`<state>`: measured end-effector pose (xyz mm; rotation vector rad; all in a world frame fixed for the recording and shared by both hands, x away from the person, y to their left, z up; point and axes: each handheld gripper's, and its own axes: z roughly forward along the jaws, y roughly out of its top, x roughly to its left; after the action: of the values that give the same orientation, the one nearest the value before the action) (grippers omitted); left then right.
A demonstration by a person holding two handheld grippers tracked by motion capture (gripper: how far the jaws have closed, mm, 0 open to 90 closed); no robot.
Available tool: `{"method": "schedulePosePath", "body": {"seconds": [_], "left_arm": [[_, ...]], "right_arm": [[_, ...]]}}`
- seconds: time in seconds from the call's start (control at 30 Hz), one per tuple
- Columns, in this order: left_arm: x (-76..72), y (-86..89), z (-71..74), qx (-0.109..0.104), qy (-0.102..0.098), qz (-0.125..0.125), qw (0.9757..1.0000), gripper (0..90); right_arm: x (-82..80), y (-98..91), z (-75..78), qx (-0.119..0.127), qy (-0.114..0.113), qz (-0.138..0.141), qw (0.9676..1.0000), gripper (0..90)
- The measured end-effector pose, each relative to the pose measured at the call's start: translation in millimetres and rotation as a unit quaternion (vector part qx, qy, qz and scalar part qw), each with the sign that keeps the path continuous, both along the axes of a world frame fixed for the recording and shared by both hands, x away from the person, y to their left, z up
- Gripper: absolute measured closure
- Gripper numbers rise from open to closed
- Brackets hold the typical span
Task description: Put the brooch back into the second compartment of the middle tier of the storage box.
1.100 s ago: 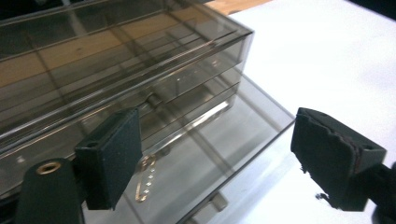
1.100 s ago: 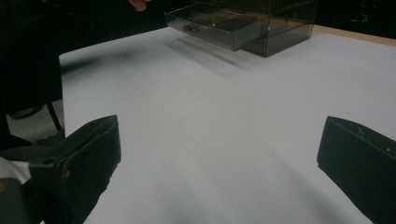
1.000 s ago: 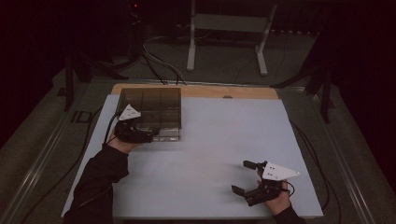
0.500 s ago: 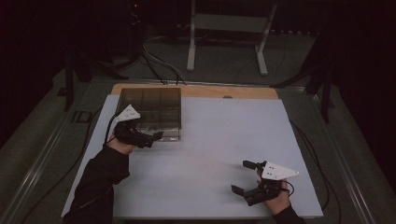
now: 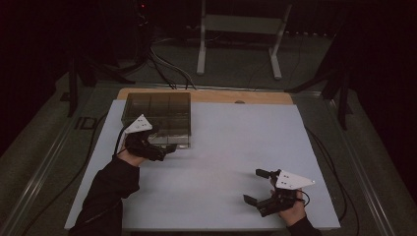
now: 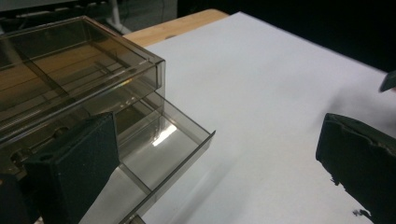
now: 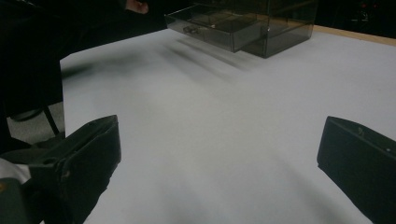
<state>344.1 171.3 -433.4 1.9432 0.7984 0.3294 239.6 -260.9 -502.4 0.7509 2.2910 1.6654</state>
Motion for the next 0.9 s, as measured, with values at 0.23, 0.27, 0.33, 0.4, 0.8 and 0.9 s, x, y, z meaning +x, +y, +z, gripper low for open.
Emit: {"method": "schedulePosePath", "body": {"seconds": [0.23, 0.27, 0.33, 0.4, 0.8, 0.9], "left_arm": [[-7.0, -1.2, -1.4, -0.011, -0.003, -0.005, 0.9999, 0.2], [-8.4, -0.9, -1.4, -0.01, -0.005, -0.006, 0.9999, 0.3], [-10.7, 0.0, -0.8, -0.009, -0.006, -0.002, 0.9999, 0.2], [-13.5, 1.2, -1.1, -0.015, -0.011, 0.004, 0.9998, 0.3], [-30.8, 10.7, -15.6, -0.014, 0.001, -0.009, 0.9999, 0.2], [-35.9, 13.9, -20.4, -0.011, 0.002, -0.012, 0.9999, 0.3]], "right_arm": [[-0.1, 0.2, 1.2, 0.003, -0.001, 0.0, 1.0, 0.0], [-0.2, 0.1, 1.5, 0.005, -0.001, 0.0, 1.0, 0.0], [0.1, 0.2, 0.9, 0.004, 0.0, 0.0, 1.0, 0.0], [0.3, -0.1, 0.6, 0.003, 0.001, 0.001, 1.0, 0.0], [-0.3, 0.0, 1.8, 0.005, 0.0, 0.001, 1.0, 0.0], [-0.1, 0.0, 1.6, 0.005, -0.001, 0.001, 1.0, 0.0]]}}
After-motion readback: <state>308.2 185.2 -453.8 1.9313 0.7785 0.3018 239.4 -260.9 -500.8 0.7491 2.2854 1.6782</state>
